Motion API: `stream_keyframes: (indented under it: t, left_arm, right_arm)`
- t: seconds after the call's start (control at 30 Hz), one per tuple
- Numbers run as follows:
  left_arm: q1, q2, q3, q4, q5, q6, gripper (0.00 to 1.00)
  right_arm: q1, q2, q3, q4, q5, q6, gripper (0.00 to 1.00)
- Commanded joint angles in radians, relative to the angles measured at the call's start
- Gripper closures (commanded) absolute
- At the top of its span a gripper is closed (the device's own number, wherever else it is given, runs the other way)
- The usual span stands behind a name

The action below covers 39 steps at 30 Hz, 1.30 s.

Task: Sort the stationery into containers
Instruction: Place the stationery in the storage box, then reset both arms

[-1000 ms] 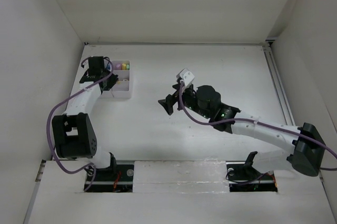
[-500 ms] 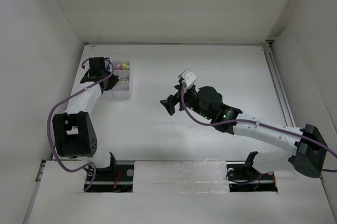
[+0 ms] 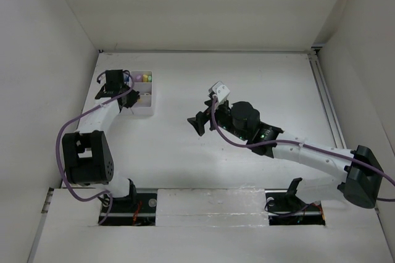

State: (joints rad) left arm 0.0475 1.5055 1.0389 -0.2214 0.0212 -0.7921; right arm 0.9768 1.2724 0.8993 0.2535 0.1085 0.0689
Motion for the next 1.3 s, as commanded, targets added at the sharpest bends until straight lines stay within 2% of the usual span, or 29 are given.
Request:
stream_keyframes:
  t: [0.0,0.17,0.5,0.7,0.87,1.0,1.03,1.13,1.17,1.27]
  left_arm:
    - [0.002,-0.002,-0.011,0.027,0.005,-0.006,1.0]
    - [0.002,-0.002,-0.011,0.027,0.005,-0.006,0.94]
    - [0.002,-0.002,-0.011,0.036,0.023,0.004,0.69]
    - [0.002,-0.014,-0.011,0.036,0.045,0.004,0.69]
    - [0.002,-0.103,0.001,0.008,0.065,0.025,0.68]
    - [0.002,-0.214,0.045,-0.051,0.051,0.056,0.56]
    - [0.002,-0.237,0.058,-0.068,0.042,0.069,0.48]
    - [0.002,-0.347,0.101,-0.139,0.013,0.145,0.34]
    - [0.002,-0.379,0.11,-0.156,-0.025,0.163,0.25]
    - [0.002,-0.499,0.137,-0.226,-0.107,0.227,0.14]
  right_arm:
    - [0.007,-0.007,-0.008,0.024,0.008,0.009,0.0]
    - [0.007,-0.016,-0.008,0.024,0.008,0.009,0.0]
    - [0.007,-0.016,-0.008,0.024,-0.001,0.009,0.0]
    - [0.007,-0.025,-0.017,0.024,-0.001,0.009,0.0]
    - [0.007,-0.045,0.028,-0.028,0.017,0.009,0.0]
    - [0.016,-0.045,0.116,-0.157,0.112,0.029,0.0]
    - [0.016,-0.045,0.137,-0.195,0.14,0.041,0.0]
    - [0.016,-0.056,0.237,-0.386,0.255,0.089,0.0]
    - [0.016,-0.073,0.259,-0.487,0.284,0.101,0.0]
    - [0.016,-0.131,0.335,-0.637,0.394,0.147,0.0]
